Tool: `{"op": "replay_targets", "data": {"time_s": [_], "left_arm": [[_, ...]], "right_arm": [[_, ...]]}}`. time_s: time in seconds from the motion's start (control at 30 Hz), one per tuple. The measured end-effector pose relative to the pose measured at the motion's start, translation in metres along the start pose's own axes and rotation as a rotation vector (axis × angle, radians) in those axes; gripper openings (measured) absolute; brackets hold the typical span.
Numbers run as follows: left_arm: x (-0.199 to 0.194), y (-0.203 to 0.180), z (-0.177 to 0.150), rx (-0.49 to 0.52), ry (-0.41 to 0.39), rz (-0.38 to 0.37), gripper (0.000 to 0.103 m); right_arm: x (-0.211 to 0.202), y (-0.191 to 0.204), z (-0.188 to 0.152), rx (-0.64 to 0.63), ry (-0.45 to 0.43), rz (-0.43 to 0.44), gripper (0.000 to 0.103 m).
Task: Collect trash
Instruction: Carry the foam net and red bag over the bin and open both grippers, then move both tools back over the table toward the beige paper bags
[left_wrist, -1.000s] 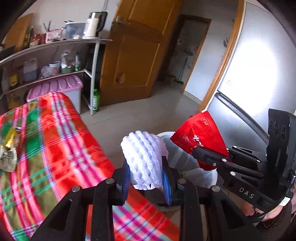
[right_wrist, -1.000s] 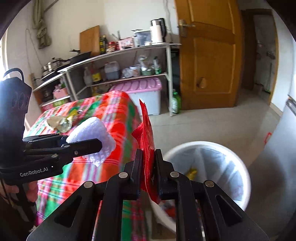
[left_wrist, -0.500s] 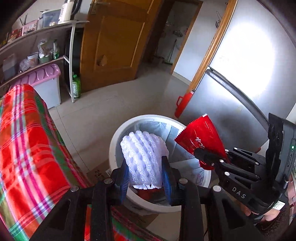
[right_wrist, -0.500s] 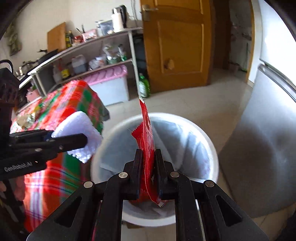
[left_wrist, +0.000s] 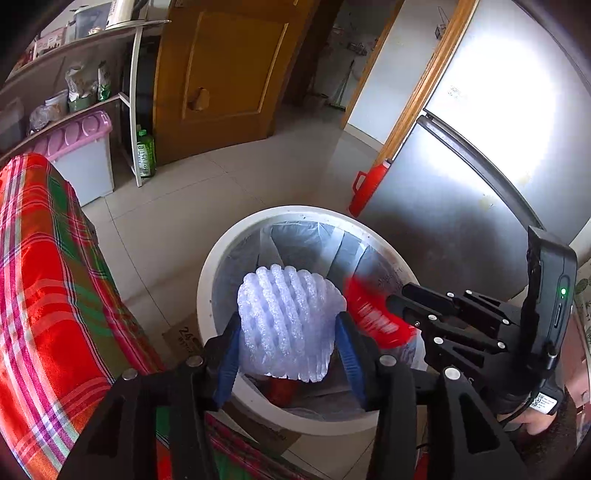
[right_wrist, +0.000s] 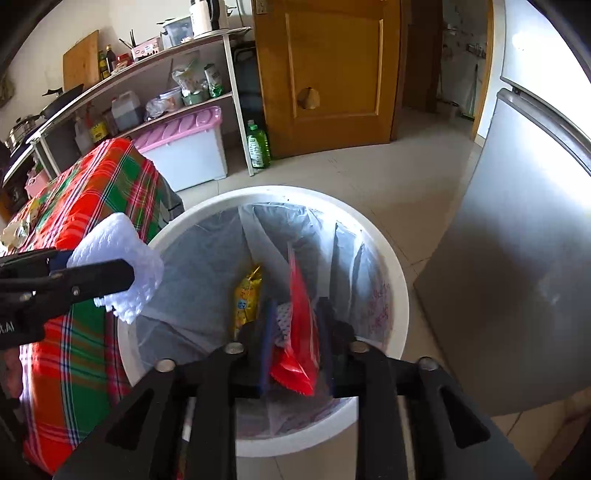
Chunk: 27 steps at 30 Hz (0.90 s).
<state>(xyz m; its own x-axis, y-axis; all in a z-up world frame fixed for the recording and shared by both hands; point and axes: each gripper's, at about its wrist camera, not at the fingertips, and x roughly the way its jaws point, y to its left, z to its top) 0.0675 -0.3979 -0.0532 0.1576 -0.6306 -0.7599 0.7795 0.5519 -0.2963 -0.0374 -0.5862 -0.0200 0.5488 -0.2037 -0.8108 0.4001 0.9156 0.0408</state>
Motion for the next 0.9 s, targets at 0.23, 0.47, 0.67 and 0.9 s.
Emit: {"op": "replay_targets", "data": {"time_s": [0.23,0.47,0.67,0.9], "left_arm": [[0.002,0.002,-0.003,-0.008,0.016,-0.009,0.060],[-0.007,0.004,-0.004,-0.010,-0.001,-0.008,0.060],[-0.034,0.009,-0.008,-0.007,-0.053,0.058,0.060],[-0.076,0.028,-0.011,-0.038,-0.127,0.119,0.060]], "right_arm": [[-0.003,0.000,-0.001,-0.007,-0.004,-0.012,0.047],[-0.011,0.003,-0.002,-0.004,-0.016,-0.018,0.047],[-0.026,0.013,0.002,-0.005,-0.051,-0.013,0.047],[-0.042,0.041,0.012,-0.018,-0.097,0.020,0.047]]}}
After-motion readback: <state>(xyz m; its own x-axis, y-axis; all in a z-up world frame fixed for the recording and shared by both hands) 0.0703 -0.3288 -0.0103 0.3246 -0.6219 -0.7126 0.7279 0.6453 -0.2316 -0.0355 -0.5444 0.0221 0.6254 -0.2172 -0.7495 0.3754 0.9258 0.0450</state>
